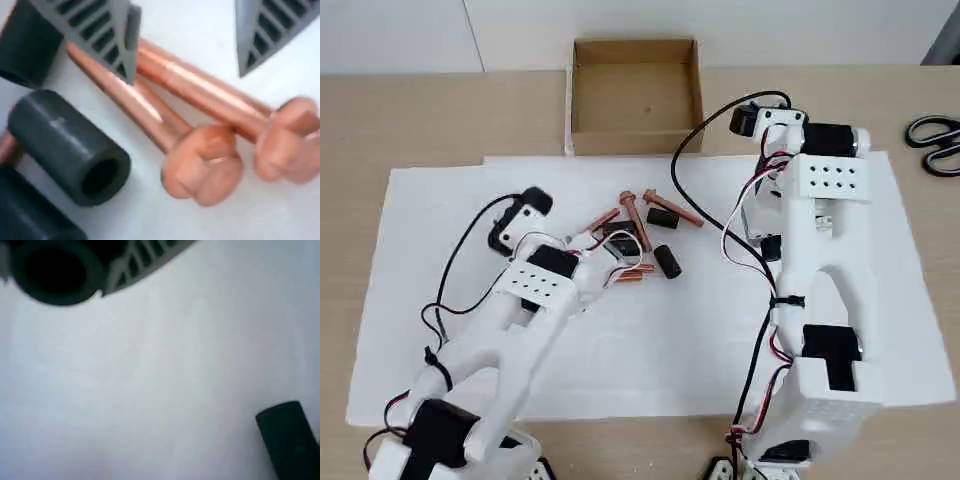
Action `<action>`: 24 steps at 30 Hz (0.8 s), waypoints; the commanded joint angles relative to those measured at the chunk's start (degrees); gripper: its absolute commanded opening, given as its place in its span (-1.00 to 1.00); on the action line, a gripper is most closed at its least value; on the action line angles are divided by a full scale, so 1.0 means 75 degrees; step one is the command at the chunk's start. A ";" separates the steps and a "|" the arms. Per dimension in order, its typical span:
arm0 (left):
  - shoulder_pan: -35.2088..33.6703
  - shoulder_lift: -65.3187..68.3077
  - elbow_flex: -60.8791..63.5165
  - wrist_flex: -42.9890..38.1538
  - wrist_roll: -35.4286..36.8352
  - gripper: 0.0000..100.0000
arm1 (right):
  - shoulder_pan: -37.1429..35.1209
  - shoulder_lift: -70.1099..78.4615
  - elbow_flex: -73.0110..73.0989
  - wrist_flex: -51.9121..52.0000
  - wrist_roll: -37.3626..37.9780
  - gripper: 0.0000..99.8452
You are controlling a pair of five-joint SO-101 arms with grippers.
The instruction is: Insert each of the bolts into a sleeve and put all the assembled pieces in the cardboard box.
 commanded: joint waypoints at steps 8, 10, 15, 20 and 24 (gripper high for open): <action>0.0000 -0.0047 0.0158 -0.0176 0.0117 -0.74 | 0.0041 -0.0404 -0.0035 0.0135 -0.0082 -0.99; 0.0000 -0.0047 0.0158 -0.0176 0.0117 -0.75 | 0.0053 -0.0404 -0.0035 0.0135 -0.0082 -0.99; 0.0000 -0.0035 0.0158 -0.0188 0.0117 -0.75 | 0.0064 -0.0404 -0.0035 0.0135 -0.0082 -0.99; 0.0000 0.0363 0.0369 -0.0914 0.0094 -0.75 | 0.0064 -0.0404 -0.0035 0.0135 -0.0082 -0.99; -0.0012 0.0551 0.0334 -0.1032 0.0082 -0.75 | 0.0076 -0.0404 -0.0035 0.0135 -0.0082 -0.99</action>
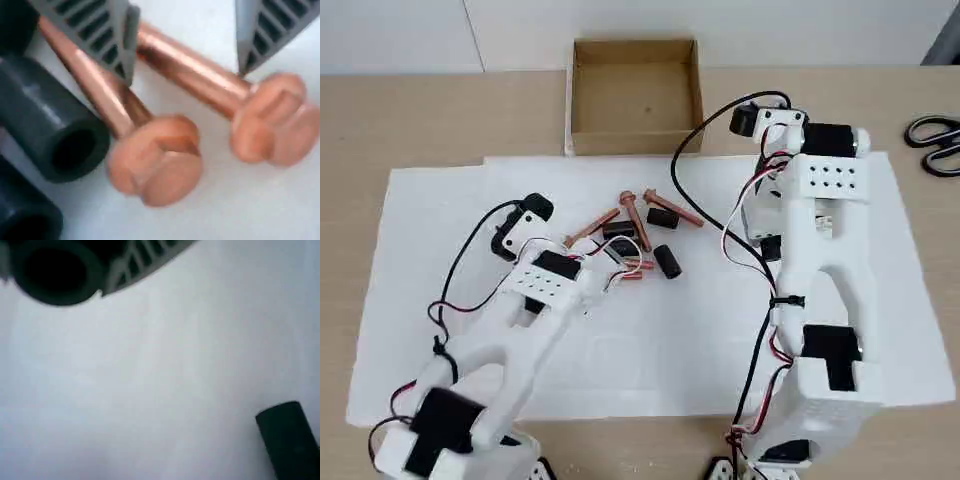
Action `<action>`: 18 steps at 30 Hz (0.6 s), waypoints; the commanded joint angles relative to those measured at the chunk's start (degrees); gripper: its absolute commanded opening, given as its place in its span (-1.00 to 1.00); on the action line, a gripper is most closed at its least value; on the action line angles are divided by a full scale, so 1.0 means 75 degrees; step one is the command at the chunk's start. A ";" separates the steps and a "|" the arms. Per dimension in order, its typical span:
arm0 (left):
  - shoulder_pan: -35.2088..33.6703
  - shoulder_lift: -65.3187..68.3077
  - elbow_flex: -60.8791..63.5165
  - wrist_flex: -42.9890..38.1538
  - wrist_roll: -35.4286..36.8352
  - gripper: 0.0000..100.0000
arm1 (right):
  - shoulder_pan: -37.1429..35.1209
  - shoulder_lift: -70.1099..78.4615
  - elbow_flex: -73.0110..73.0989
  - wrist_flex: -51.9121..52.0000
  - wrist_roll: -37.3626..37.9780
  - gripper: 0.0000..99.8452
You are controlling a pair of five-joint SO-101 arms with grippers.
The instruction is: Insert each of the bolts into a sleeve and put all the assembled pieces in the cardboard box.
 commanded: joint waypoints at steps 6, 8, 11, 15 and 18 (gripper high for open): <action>0.0000 0.0035 -0.0006 -0.0152 0.0012 -0.75 | 0.0076 -0.0404 -0.0035 0.0135 -0.0082 -0.99; 0.0012 0.0035 -0.0006 -0.0152 0.0012 -0.80 | 0.0076 -0.0404 -0.0035 0.0135 -0.0082 -0.99; 0.0012 0.0035 -0.0006 -0.0152 0.0012 -0.96 | 0.0076 -0.0404 -0.0035 0.0135 -0.0082 -0.99; 0.0000 0.0082 -0.0100 -0.0152 0.0012 -0.98 | 0.0076 -0.0404 -0.0035 0.0135 -0.0082 -0.99; 0.0000 0.0082 -0.0100 -0.0152 0.0012 -0.98 | 0.0076 -0.0404 -0.0035 0.0135 -0.0082 -0.99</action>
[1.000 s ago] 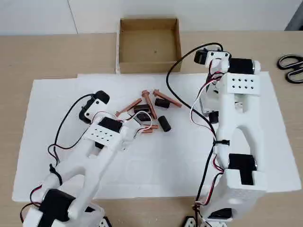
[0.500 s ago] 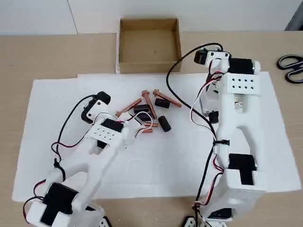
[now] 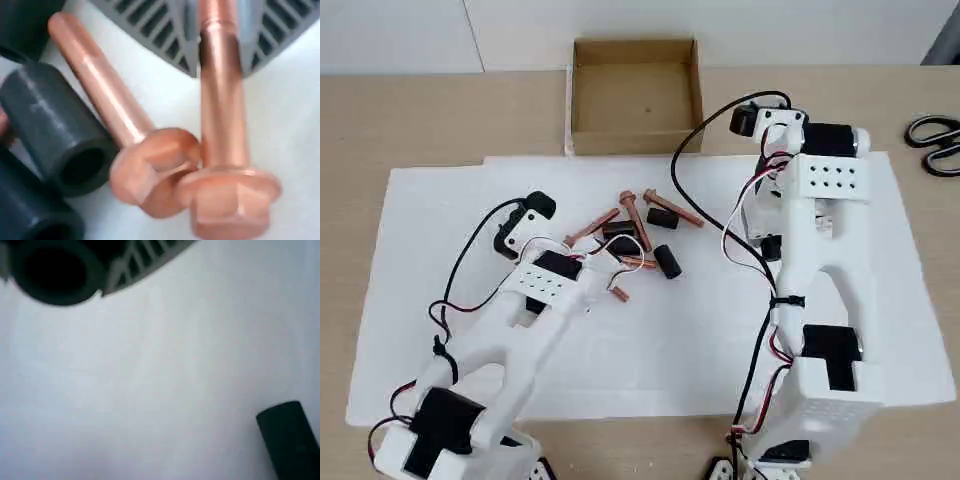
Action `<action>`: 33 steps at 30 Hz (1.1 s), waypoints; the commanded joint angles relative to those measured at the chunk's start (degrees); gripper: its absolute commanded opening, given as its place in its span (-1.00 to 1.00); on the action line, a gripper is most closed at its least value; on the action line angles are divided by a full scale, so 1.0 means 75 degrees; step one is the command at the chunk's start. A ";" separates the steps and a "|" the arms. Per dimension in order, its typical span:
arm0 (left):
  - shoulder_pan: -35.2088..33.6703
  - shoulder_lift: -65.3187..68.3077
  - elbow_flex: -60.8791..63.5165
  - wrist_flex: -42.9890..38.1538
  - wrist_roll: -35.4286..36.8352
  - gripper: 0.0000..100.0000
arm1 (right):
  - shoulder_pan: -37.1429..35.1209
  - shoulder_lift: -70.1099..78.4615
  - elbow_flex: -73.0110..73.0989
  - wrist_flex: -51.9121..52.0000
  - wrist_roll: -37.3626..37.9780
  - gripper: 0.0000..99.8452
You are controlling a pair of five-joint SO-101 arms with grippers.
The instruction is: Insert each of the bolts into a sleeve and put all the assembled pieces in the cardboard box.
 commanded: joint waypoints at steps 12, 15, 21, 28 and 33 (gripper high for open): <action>-0.0574 -0.0012 -0.0275 -0.0012 -0.0012 -0.99 | 0.0088 -0.0404 -0.0035 0.0123 -0.0082 -0.99; -0.0633 -0.0012 -0.0346 0.0000 -0.0469 -0.99 | 0.0088 -0.0404 -0.0035 0.0123 -0.0082 -0.99; -0.0610 -0.0023 -0.0920 0.1032 -0.0680 -0.99 | 0.0088 -0.0404 -0.0035 0.0111 -0.0082 -0.99; -0.0610 -0.0023 -0.1916 0.2485 -0.0680 -0.99 | 0.0076 -0.0404 -0.0035 0.0111 -0.0082 -0.99; -0.0610 -0.0023 -0.2385 0.3048 -0.0715 -0.99 | 0.0076 -0.0404 -0.0035 0.0111 -0.0082 -0.99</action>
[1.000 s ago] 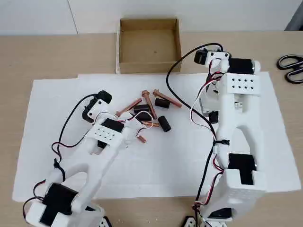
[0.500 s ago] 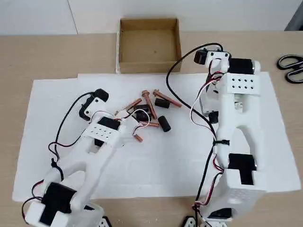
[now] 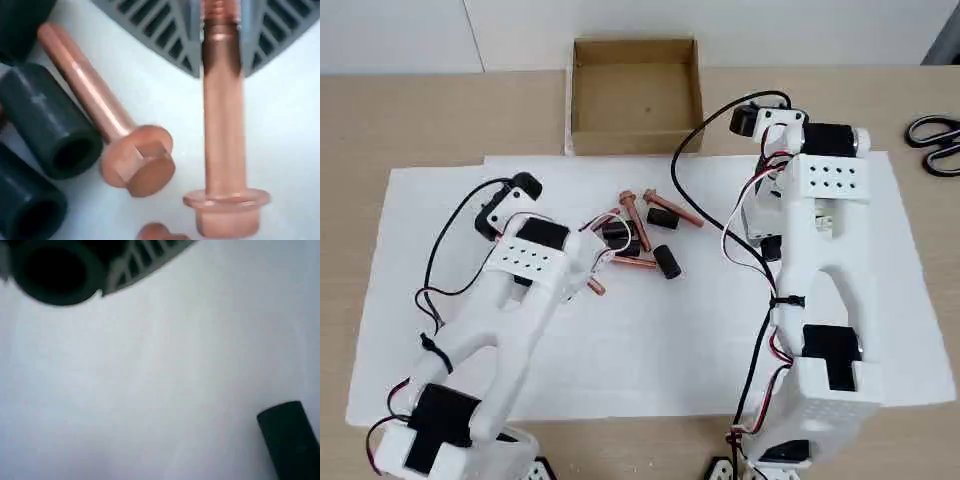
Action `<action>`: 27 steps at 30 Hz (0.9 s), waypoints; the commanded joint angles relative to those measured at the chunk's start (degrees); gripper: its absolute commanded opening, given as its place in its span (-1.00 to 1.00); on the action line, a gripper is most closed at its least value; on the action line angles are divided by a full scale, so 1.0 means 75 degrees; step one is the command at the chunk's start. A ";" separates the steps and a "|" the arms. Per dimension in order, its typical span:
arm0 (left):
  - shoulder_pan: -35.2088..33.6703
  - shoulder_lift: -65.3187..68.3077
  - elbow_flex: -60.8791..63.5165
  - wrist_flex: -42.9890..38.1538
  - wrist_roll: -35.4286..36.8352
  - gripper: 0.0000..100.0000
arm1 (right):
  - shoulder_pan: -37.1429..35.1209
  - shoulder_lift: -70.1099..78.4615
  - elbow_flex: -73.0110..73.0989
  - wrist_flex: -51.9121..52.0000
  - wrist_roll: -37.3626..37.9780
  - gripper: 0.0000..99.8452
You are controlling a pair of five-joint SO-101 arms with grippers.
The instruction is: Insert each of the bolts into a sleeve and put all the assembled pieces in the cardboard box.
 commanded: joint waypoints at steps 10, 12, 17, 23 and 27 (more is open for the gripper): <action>-0.0094 -0.0023 -0.1366 0.1348 -0.1336 -0.99 | 0.0076 -0.0393 -0.0035 0.0111 -0.0082 -0.99; -0.0094 -0.0023 -0.1366 0.1571 -0.1993 -0.99 | 0.0076 -0.0393 -0.0035 0.0100 -0.0082 -0.99; -0.0164 -0.0023 -0.1366 0.2391 -0.3927 -0.99 | 0.0076 -0.0393 -0.0035 0.0088 -0.0082 -0.99; -0.1160 0.0035 -0.1412 0.2462 -0.6166 -0.99 | 0.0076 -0.0029 -0.0035 0.0088 -0.0082 -0.99; -0.1641 0.0059 -0.1166 0.1911 -0.7736 -0.99 | 0.0076 0.0275 -0.0047 0.0088 -0.0082 -0.99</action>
